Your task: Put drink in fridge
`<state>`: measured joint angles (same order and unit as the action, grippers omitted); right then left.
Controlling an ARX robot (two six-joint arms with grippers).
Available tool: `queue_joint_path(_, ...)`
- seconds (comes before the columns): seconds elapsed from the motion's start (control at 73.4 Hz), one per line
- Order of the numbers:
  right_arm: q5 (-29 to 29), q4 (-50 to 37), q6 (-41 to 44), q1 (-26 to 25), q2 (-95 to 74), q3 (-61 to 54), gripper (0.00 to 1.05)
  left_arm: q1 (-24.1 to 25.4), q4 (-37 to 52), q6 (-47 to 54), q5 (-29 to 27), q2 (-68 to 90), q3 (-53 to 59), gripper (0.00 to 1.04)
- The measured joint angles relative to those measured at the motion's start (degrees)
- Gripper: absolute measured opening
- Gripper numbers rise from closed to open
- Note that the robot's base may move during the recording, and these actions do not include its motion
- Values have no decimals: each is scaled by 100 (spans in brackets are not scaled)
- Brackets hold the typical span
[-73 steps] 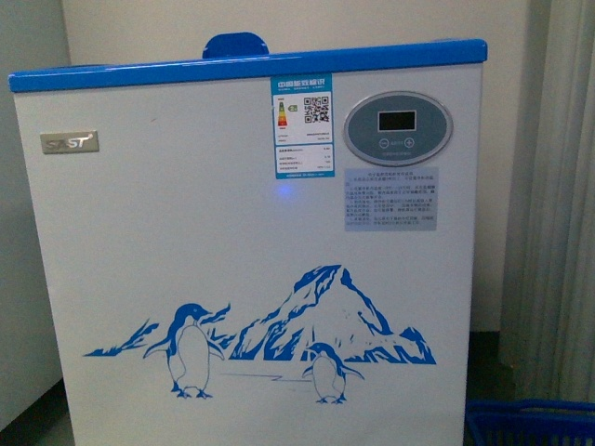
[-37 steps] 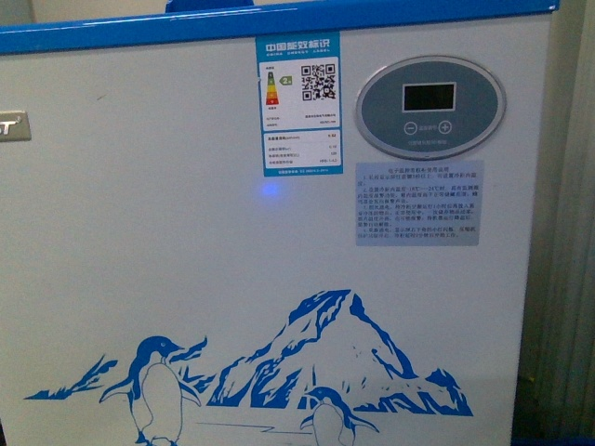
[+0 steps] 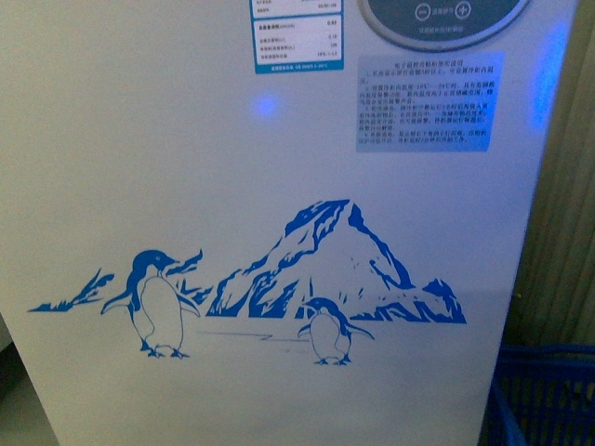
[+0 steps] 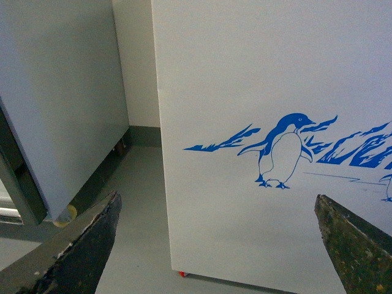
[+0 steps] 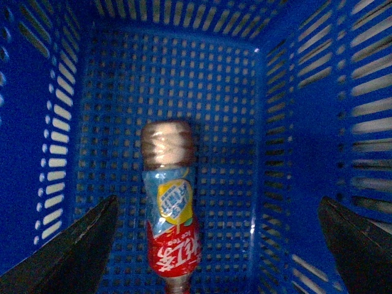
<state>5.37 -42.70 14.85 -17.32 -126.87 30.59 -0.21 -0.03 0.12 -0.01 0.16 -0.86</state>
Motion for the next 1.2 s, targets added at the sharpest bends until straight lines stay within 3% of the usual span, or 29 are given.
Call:
queue_joint_path(0.49,-26,343,-356,-44,-3292,2157,97,0,0,0,2,0,2,97)
queue_joint_path(1.062,109,1110,-734,-17,-4446,3362,97,0,0,0,0,0,0,97)
queue_joint_path(1.198,-20,1268,-732,-68,-4522,3484,82,0,0,0,2,0,0,97)
